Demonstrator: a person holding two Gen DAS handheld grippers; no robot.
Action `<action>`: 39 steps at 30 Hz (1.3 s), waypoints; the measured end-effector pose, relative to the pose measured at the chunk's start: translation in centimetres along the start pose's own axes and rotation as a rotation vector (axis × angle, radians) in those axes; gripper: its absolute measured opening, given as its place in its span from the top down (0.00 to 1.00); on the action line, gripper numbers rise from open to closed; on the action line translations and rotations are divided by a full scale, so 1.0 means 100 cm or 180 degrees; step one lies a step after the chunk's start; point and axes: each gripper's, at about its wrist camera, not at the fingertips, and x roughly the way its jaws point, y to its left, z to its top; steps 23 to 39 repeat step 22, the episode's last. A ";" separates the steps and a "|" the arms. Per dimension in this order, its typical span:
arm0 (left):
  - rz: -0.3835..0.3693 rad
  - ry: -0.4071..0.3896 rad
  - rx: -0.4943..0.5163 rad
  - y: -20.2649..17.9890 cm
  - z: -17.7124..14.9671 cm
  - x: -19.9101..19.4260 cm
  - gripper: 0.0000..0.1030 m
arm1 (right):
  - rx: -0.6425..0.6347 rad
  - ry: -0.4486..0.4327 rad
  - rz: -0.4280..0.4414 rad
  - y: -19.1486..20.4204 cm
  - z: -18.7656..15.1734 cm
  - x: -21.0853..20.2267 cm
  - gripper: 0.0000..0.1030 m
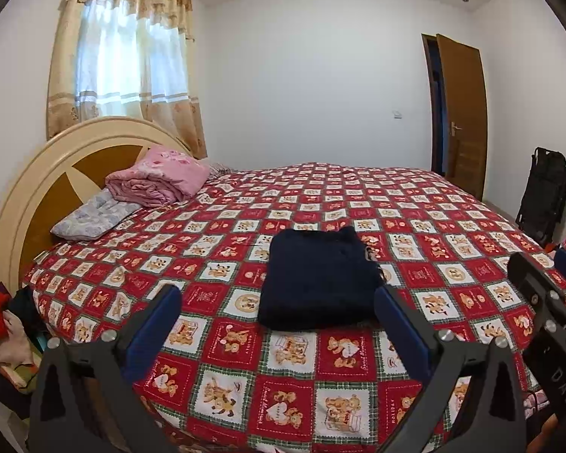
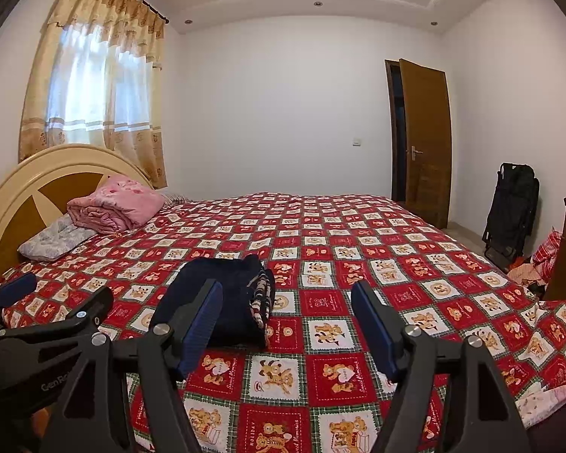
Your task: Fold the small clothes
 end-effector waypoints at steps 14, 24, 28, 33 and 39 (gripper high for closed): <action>-0.0280 0.0146 -0.0123 0.005 0.013 0.014 0.00 | 0.0026 -0.0025 -0.0034 0.002 -0.004 -0.002 0.30; -0.0291 0.0164 -0.0091 0.002 0.013 0.018 0.00 | 0.0083 -0.0008 -0.0060 0.003 -0.004 -0.002 0.30; -0.0291 0.0164 -0.0091 0.002 0.013 0.018 0.00 | 0.0083 -0.0008 -0.0060 0.003 -0.004 -0.002 0.30; -0.0291 0.0164 -0.0091 0.002 0.013 0.018 0.00 | 0.0083 -0.0008 -0.0060 0.003 -0.004 -0.002 0.30; -0.0291 0.0164 -0.0091 0.002 0.013 0.018 0.00 | 0.0083 -0.0008 -0.0060 0.003 -0.004 -0.002 0.30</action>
